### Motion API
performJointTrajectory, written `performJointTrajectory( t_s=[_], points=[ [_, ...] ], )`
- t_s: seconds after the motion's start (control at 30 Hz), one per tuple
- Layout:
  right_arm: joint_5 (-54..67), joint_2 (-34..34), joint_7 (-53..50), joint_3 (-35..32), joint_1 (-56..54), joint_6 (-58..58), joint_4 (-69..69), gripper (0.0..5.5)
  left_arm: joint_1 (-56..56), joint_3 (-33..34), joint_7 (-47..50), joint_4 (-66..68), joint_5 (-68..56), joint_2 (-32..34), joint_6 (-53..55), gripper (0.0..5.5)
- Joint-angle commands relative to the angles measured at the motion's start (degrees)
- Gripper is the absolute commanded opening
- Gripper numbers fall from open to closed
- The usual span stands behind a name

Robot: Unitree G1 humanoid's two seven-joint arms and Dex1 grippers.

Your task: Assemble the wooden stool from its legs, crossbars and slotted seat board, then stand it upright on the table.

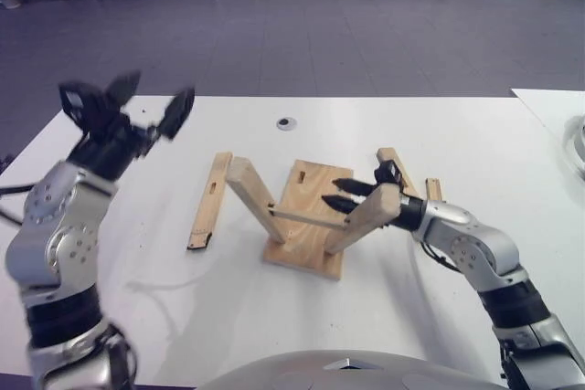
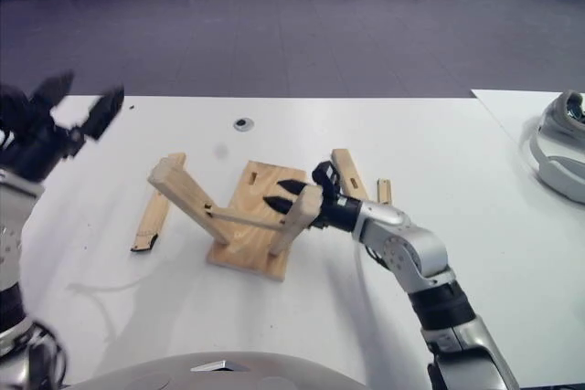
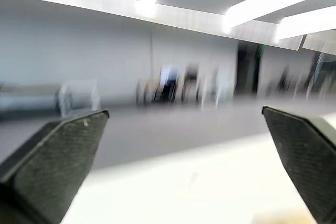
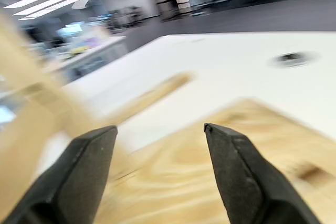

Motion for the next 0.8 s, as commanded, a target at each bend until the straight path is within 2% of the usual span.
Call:
performJointTrajectory(
  t_s=[0.03,0.1,0.2,0.27,0.37,0.43,0.53,0.6,0.67,0.73,0.8],
  points=[
    [-7.8,0.4,-4.7,-3.4,-1.4,-4.8,2.3,3.08,19.6,-12.6,-16.4,-2.4,13.4,12.2,-8.2,5.4],
    [-22.4,1.0,-10.9,0.2,-12.6,-13.1,21.9,3.08,18.9,-17.7,-19.5,-5.9,14.5,12.5,-9.8,5.4],
    [-36.7,4.7,-13.1,6.9,-27.3,-24.5,50.0,3.08,15.1,-27.2,-21.9,-5.5,20.5,11.3,-13.1,5.4],
    [-43.0,9.0,-12.7,11.4,-34.1,-30.3,63.6,3.08,9.8,-34.9,-21.6,-1.5,26.6,8.4,-15.3,5.4],
    [-49.2,13.3,-12.6,15.0,-40.3,-35.5,75.8,3.08,5.5,-42.6,-20.1,5.4,35.7,5.9,-21.4,5.4],
    [-50.8,14.0,-8.0,15.5,-41.7,-38.3,79.9,3.08,2.9,-45.0,-18.1,10.3,39.3,4.0,-24.7,5.4],
    [-48.1,10.2,10.7,12.1,-40.0,-41.5,81.9,3.08,-9.4,-45.5,-7.6,25.3,44.9,-3.8,-27.9,5.4],
    [-45.7,6.6,20.4,9.6,-37.3,-41.6,80.6,3.08,-17.7,-44.3,0.5,36.7,46.9,-8.6,-28.3,5.4],
    [-43.4,2.6,27.7,8.6,-31.9,-41.1,74.7,3.08,-23.8,-41.4,7.4,46.9,47.3,-9.4,-28.6,5.4],
    [-40.7,-0.3,31.6,7.3,-26.3,-39.1,66.5,3.08,-27.1,-38.5,11.6,54.8,46.9,-7.6,-30.3,5.4],
    [-39.9,0.2,26.8,4.6,-25.6,-38.2,65.0,3.08,-25.4,-37.1,11.1,56.1,45.7,-6.8,-33.1,5.4]
  ],
)
